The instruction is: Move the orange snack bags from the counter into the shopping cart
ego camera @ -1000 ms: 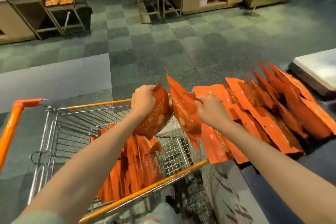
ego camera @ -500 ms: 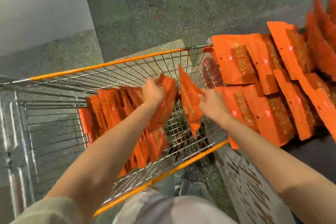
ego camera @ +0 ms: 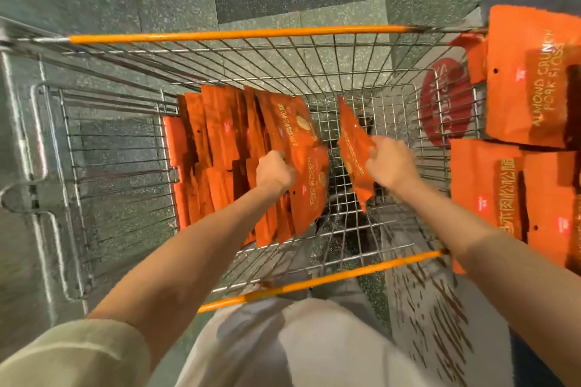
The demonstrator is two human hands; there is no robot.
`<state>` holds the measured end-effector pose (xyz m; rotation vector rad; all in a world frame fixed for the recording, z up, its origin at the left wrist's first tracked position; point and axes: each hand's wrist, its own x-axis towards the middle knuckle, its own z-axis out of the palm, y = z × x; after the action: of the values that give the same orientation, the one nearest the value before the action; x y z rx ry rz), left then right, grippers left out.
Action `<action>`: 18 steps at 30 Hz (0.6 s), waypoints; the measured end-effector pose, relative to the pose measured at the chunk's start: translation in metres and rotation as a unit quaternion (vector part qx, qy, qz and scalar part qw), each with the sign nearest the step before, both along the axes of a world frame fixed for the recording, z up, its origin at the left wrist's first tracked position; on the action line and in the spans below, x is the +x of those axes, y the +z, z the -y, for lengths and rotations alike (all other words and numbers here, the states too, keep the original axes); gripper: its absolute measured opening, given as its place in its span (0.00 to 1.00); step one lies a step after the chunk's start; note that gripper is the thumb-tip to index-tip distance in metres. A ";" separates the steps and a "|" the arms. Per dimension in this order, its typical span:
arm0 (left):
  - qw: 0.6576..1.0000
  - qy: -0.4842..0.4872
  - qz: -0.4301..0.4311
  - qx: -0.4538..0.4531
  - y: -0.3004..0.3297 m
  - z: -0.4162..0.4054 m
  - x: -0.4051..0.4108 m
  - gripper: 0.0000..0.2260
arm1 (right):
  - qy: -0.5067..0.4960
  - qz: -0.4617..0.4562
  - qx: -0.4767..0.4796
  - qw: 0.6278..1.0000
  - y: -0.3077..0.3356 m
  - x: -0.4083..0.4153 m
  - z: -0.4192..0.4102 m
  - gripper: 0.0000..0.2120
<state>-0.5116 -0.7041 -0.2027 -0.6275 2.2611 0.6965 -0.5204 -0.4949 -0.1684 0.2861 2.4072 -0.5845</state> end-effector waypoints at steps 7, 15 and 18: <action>0.999 0.007 0.033 0.011 -0.009 0.010 0.005 0.07 | 0.104 -0.118 -0.033 0.987 -0.021 -0.012 0.044 0.06; 0.997 0.033 0.062 0.027 -0.018 0.019 0.005 0.09 | 0.002 -0.098 -0.110 0.989 -0.037 -0.010 0.084 0.10; 0.996 0.045 0.065 0.037 -0.018 0.020 0.003 0.09 | 0.009 -0.020 -0.105 0.994 -0.049 -0.010 0.089 0.10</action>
<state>-0.5089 -0.7243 -0.2207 -0.7215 2.0898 0.7571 -0.5302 -0.5836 -0.2169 0.1640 2.3592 -0.8356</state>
